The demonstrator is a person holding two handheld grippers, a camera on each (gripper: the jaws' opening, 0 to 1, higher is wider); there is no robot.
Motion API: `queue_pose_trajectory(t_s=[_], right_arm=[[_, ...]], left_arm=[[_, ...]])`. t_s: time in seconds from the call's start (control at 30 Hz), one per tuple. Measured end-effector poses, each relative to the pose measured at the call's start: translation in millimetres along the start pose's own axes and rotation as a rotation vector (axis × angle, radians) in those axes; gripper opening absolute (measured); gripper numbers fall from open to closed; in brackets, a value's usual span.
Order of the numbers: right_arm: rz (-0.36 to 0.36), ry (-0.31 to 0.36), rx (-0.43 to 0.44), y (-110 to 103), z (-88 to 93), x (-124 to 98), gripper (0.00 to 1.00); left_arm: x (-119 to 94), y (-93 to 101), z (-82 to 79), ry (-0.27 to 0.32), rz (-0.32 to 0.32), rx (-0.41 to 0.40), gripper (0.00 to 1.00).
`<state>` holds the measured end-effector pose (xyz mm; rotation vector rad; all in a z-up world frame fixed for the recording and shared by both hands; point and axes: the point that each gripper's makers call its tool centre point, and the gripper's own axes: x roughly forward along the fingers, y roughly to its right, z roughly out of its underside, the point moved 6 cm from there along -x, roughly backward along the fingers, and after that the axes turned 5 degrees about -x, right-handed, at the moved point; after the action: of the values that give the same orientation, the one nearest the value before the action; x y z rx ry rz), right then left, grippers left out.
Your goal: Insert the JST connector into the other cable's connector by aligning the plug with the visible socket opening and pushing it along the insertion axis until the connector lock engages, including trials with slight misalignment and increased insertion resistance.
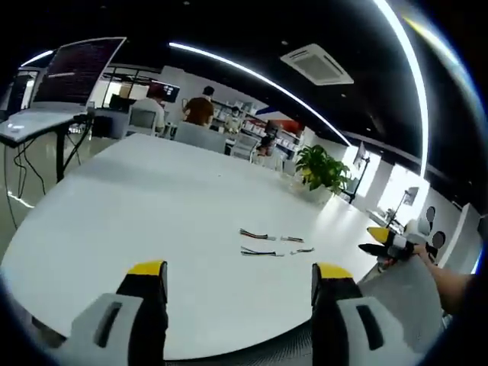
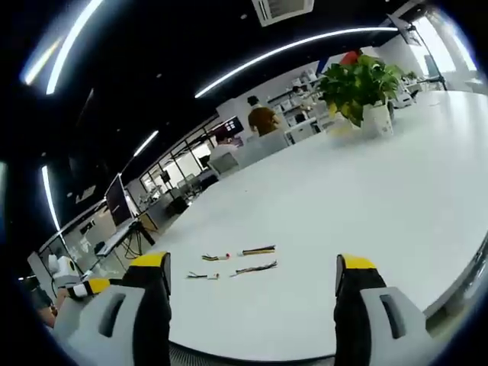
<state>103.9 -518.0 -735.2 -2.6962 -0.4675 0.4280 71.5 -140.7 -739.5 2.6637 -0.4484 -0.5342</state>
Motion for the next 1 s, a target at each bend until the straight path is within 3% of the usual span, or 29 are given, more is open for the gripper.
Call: queue_pose_trajectory(t_s=[1.0], right_arm=[[0.015, 0.015, 0.012, 1.7, -0.6, -1.2, 0.87]], left_arm=[[0.4, 1.5, 0.3, -0.003, 0.014, 0.012, 0.7]])
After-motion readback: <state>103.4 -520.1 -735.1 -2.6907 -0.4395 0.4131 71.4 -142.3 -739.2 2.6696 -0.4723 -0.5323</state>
